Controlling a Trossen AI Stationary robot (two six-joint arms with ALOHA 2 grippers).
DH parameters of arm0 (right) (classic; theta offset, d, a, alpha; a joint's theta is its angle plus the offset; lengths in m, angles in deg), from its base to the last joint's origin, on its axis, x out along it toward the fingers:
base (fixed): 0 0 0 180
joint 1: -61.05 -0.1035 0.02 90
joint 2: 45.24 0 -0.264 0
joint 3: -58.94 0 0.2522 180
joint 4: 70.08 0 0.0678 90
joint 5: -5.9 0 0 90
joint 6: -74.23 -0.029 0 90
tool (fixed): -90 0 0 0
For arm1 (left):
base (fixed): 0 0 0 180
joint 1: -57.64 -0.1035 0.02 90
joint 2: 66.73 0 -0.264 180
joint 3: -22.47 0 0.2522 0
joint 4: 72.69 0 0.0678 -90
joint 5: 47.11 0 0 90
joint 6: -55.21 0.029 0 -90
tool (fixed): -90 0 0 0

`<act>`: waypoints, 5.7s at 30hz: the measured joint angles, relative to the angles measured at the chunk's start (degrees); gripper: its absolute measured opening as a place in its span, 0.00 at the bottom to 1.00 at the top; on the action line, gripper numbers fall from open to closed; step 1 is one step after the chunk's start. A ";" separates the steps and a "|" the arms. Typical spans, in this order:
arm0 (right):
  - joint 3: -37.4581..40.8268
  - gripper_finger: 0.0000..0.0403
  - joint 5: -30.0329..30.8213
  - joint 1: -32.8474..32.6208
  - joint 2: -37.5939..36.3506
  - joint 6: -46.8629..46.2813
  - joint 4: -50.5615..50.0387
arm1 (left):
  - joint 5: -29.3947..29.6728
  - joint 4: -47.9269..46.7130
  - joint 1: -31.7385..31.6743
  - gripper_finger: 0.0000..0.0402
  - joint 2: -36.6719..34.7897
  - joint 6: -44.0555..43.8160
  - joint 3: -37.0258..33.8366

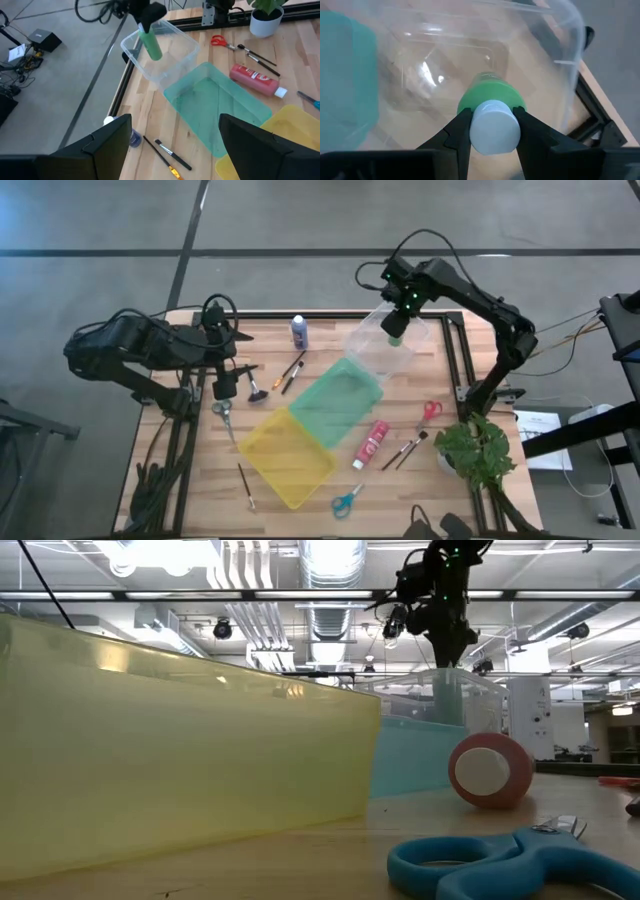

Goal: Pick & Place Paint Supplies
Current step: Put the green paint bottle into the transparent bin, then put the red paint bottle into the transparent bin

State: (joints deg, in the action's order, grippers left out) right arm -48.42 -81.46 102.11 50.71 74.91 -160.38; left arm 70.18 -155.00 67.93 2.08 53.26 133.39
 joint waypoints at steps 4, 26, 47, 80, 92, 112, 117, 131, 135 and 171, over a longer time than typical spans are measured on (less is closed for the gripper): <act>3.23 0.28 -0.29 -0.04 -0.15 -0.12 3.48 | 0.13 0.00 0.00 0.77 0.00 -0.01 0.00; 8.37 0.28 -3.08 0.40 -0.28 -1.76 11.02 | 0.16 -0.50 -0.02 0.77 0.00 -0.08 0.00; 10.48 0.60 -1.27 0.35 -0.46 -2.04 13.78 | 0.16 -0.52 -0.02 0.77 0.00 -1.35 0.00; 10.48 0.73 -9.09 -30.16 -22.83 -30.88 7.20 | 0.66 -0.55 -0.02 0.77 0.01 -1.35 0.00; 10.53 0.73 -6.96 -58.31 -19.50 -25.51 9.17 | 0.63 -0.70 -0.02 0.77 0.00 -0.84 0.00; 10.57 0.73 -4.09 -65.21 2.98 4.63 21.96 | 0.17 -1.01 0.00 0.77 0.01 0.48 -0.06; 10.57 0.73 -4.30 -67.24 7.05 7.30 24.51 | 0.15 -2.21 0.00 0.77 0.02 0.64 -0.11; 10.61 0.73 1.50 -68.91 16.19 15.84 31.44 | 0.13 -2.26 0.00 0.77 0.02 0.47 -0.11; 10.84 0.73 1.46 -68.94 17.90 15.70 32.79 | 0.14 -3.88 0.00 0.77 0.02 0.94 -0.11; 18.60 0.03 5.67 -68.56 9.53 8.56 37.98 | 0.13 -4.98 -0.01 0.77 -0.04 1.06 -0.11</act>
State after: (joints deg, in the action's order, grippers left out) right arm -29.82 -75.79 33.55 60.24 83.48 -122.40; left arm 70.31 -159.98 67.92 2.04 54.32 133.28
